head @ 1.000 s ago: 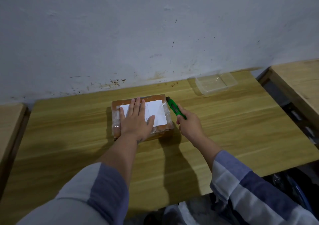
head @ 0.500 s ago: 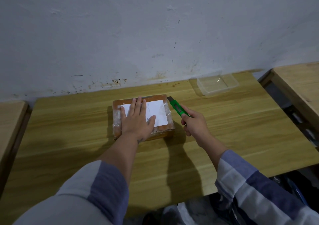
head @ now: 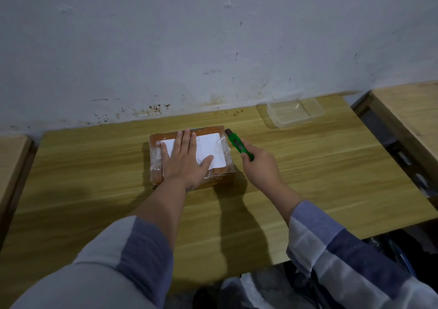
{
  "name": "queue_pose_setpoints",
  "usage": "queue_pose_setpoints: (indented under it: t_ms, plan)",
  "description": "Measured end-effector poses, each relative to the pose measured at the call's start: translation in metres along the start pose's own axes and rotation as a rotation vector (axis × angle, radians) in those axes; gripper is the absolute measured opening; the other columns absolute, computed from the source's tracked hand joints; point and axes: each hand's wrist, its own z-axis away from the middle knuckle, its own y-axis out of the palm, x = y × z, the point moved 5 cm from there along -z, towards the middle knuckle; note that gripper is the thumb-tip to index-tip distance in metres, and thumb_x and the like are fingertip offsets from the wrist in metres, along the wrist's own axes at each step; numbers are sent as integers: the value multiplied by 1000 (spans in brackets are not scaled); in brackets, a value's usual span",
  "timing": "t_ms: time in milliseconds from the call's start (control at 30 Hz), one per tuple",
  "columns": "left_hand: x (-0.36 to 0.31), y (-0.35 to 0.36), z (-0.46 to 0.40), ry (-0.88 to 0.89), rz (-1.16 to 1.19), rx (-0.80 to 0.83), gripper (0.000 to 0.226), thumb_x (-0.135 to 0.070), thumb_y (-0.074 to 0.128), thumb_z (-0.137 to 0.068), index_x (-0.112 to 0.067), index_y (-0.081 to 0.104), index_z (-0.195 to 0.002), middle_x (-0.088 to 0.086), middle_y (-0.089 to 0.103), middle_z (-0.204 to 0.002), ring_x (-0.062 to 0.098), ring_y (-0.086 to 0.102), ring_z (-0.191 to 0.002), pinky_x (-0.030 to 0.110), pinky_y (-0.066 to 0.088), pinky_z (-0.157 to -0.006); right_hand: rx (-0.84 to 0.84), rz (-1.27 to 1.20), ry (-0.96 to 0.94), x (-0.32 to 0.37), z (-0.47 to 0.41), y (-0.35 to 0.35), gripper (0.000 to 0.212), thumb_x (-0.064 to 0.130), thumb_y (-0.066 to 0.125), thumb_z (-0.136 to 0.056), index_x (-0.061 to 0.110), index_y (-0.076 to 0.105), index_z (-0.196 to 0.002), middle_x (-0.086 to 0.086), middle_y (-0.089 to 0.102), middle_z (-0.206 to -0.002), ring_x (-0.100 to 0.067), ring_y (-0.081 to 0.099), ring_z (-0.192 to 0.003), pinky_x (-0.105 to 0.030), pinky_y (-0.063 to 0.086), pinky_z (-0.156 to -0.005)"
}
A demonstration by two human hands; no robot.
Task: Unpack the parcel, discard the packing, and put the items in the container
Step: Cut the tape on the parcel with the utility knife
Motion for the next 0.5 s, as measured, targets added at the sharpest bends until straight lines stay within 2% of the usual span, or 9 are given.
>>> queue_pose_setpoints:
  t_ms: [133,233,500]
  plan:
    - [0,1,0,-14,-2,-9,80,-67,13,-91,-20,-14,-150,-3,-24,-157,13,-26,-143,54,-10,-116,2,199,-50,10,10,-4,46,20,42,-96,27,40,-141,-13,69,-100,-30,64,-88,-29,44,-64]
    - [-2,2,1,-11,1,-14,80,-67,13,-91,-20,-14,-150,-3,-24,-158,14,-26,-143,54,-10,-116,-6,213,-53,14,14,-6,46,21,41,-96,26,40,-142,-14,69,-100,-31,64,-90,-31,46,-68]
    - [-3,0,2,-16,-10,-12,79,-65,14,-92,-20,-14,-151,-3,-24,-157,15,-25,-144,55,-9,-116,1,300,-72,20,18,-7,47,21,39,-96,27,37,-143,-14,69,-100,-32,64,-91,-30,42,-65]
